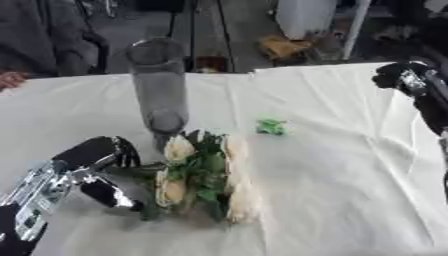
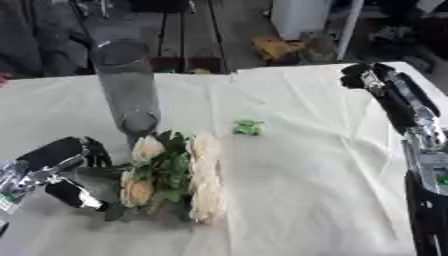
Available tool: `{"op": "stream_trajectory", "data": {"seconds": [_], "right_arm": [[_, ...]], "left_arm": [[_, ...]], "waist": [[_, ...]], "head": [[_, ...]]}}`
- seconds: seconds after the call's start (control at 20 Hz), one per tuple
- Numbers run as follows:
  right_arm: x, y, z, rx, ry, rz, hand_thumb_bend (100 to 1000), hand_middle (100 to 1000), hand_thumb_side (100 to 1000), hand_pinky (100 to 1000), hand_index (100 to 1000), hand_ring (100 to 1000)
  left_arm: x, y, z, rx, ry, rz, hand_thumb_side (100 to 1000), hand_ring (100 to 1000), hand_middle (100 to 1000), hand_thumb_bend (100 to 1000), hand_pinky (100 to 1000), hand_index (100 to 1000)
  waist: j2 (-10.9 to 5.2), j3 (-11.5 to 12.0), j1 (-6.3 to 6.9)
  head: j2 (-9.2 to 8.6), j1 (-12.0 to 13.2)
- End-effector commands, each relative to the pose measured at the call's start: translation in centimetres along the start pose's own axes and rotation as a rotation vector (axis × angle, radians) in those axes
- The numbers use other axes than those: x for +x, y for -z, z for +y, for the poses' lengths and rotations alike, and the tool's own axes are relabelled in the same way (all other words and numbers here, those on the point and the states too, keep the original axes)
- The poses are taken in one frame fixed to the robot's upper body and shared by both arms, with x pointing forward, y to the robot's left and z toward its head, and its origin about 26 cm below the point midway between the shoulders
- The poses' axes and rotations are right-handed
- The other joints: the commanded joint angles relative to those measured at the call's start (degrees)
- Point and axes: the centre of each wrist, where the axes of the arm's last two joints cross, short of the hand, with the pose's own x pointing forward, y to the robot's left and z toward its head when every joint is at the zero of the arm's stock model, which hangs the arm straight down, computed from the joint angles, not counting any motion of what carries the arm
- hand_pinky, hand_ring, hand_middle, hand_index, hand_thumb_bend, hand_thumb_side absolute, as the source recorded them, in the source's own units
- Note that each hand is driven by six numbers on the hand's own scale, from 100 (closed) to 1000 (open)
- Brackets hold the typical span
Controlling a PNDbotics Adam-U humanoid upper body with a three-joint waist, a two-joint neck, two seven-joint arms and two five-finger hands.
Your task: Arrange flowers into the vase.
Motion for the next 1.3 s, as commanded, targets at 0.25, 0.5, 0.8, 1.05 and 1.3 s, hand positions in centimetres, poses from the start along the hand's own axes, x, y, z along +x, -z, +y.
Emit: {"op": "stream_trajectory", "data": {"seconds": [0.25, 0.5, 0.8, 1.05, 1.3], "right_arm": [[0.8, 0.6, -0.6, 0.003, -0.023, -0.026, 100, 538, 820, 793, 723, 753], [0.8, 0.6, -0.6, 0.003, -0.023, -0.028, 100, 538, 820, 793, 723, 753], [0.8, 0.7, -0.6, 0.003, -0.023, -0.03, 100, 538, 820, 793, 723, 753], [0.8, 0.6, -0.6, 0.003, -0.023, -0.028, 100, 538, 821, 793, 722, 753], [0.8, 0.6, -0.6, 0.002, -0.022, -0.029, 100, 538, 820, 793, 722, 753]], "left_arm": [[-0.5, 0.2, 0.2, -0.002, 0.029, 0.018, 540, 505, 483, 877, 604, 641], [-0.7, 0.4, -0.2, -0.006, 0.03, 0.029, 536, 512, 492, 878, 609, 645], [-0.9, 0.5, -0.2, 0.004, 0.031, 0.039, 536, 504, 484, 879, 597, 640], [-0.9, 0.5, -0.4, -0.013, 0.031, 0.043, 541, 453, 434, 882, 539, 620], [-0.9, 0.5, -0.7, -0.028, 0.031, 0.047, 548, 349, 338, 892, 440, 555]], "waist": [[-0.49, -0.05, -0.07], [-0.43, -0.12, -0.21], [-0.42, -0.13, -0.21], [-0.4, -0.19, -0.19], [-0.41, -0.26, -0.17]], "head": [[-0.05, 0.02], [-0.05, -0.01], [-0.18, 0.02], [-0.32, 0.07], [-0.32, 0.03]]}}
